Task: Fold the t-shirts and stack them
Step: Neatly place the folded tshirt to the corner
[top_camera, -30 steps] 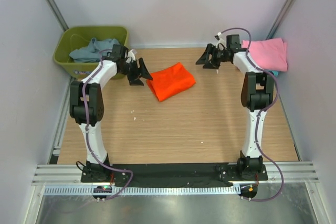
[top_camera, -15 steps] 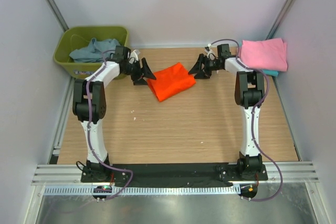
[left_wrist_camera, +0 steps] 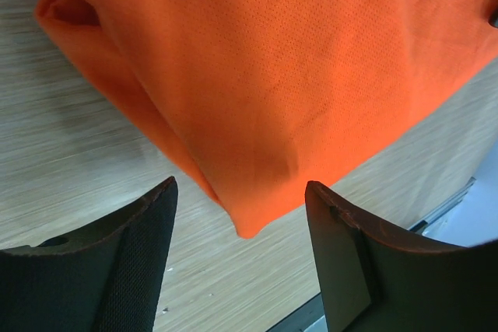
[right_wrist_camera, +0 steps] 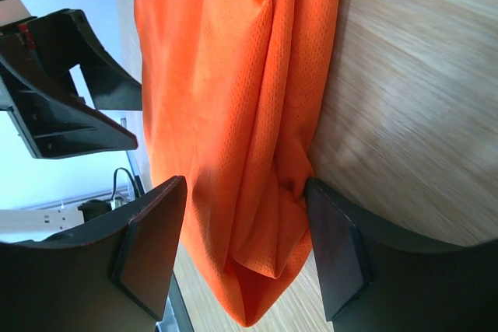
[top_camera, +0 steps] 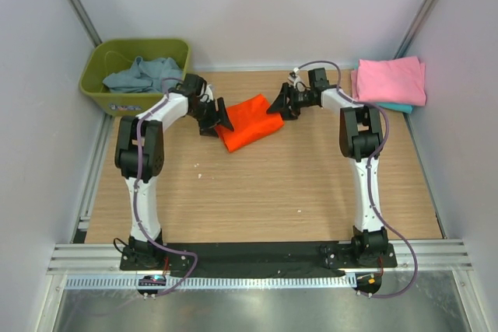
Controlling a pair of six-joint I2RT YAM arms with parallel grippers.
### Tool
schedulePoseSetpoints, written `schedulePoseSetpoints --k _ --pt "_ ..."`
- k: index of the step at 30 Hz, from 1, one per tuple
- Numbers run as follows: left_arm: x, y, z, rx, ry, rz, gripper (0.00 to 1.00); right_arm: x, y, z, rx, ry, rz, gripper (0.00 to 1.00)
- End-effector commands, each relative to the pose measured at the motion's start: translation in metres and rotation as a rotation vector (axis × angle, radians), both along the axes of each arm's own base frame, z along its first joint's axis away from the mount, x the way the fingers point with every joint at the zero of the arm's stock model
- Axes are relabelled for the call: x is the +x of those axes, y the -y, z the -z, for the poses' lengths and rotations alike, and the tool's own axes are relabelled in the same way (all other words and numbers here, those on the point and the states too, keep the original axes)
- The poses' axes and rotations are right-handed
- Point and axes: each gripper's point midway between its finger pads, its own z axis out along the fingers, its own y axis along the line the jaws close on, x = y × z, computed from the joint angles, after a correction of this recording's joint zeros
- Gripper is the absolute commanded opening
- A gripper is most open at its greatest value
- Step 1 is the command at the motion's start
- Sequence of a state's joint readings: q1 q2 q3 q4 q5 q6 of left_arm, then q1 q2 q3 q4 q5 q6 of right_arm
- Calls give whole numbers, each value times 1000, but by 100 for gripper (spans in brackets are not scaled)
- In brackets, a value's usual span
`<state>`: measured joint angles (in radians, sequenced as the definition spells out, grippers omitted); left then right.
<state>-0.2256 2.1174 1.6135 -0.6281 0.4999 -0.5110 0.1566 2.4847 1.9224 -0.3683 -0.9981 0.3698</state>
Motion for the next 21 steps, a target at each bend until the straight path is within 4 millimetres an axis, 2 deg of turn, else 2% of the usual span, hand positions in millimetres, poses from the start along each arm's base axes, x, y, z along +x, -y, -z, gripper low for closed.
schedulePoseSetpoints --k 1,13,21 --pt "-2 -3 10 61 -25 -1 68 1 -9 10 -4 -2 -9 68" --pt "14 -9 29 183 7 19 68 -1 -9 30 -16 -44 -3 65" --pt "18 -14 37 230 15 22 68 -5 -24 32 28 -65 -23 62"
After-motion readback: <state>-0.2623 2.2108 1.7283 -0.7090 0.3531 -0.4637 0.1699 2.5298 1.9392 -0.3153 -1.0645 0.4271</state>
